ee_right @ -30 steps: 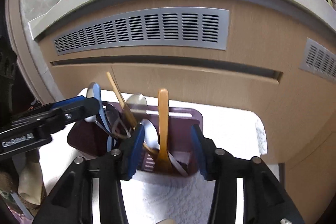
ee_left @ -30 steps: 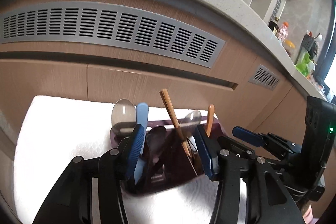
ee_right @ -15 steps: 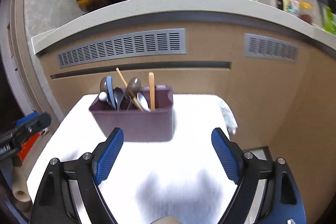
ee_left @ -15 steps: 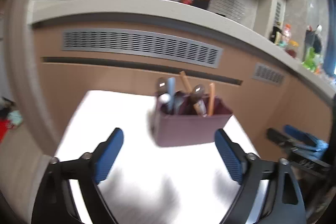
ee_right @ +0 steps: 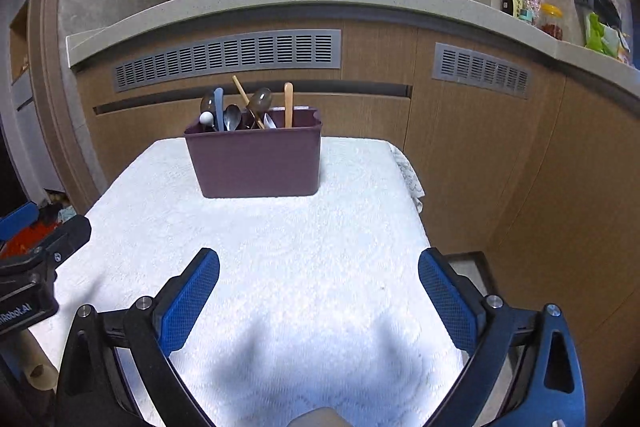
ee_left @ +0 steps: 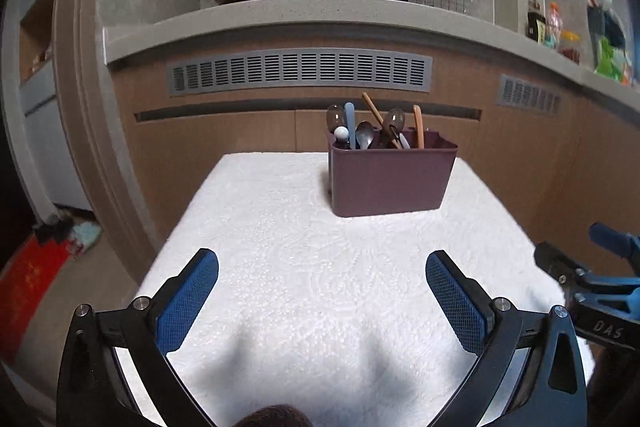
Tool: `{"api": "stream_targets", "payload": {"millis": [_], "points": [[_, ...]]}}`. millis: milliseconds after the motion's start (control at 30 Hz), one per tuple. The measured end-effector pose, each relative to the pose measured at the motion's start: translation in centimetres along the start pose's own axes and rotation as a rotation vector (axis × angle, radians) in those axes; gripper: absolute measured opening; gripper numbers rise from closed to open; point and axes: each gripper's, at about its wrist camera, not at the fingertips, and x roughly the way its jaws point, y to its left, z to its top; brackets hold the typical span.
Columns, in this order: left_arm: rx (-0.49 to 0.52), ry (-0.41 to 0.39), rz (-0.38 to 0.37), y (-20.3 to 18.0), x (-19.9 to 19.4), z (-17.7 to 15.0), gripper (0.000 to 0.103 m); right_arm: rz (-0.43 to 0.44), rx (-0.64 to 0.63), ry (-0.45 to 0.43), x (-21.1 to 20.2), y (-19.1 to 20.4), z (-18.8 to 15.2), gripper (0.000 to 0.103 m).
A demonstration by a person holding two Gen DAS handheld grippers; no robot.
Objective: Organize utensils
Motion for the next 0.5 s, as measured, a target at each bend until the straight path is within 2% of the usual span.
{"api": "stream_targets", "payload": {"millis": [500], "points": [[0.008,0.029,-0.037,-0.8,-0.1,-0.3,0.103,-0.026,-0.025,-0.041,-1.5,0.0,-0.6,0.099]]}}
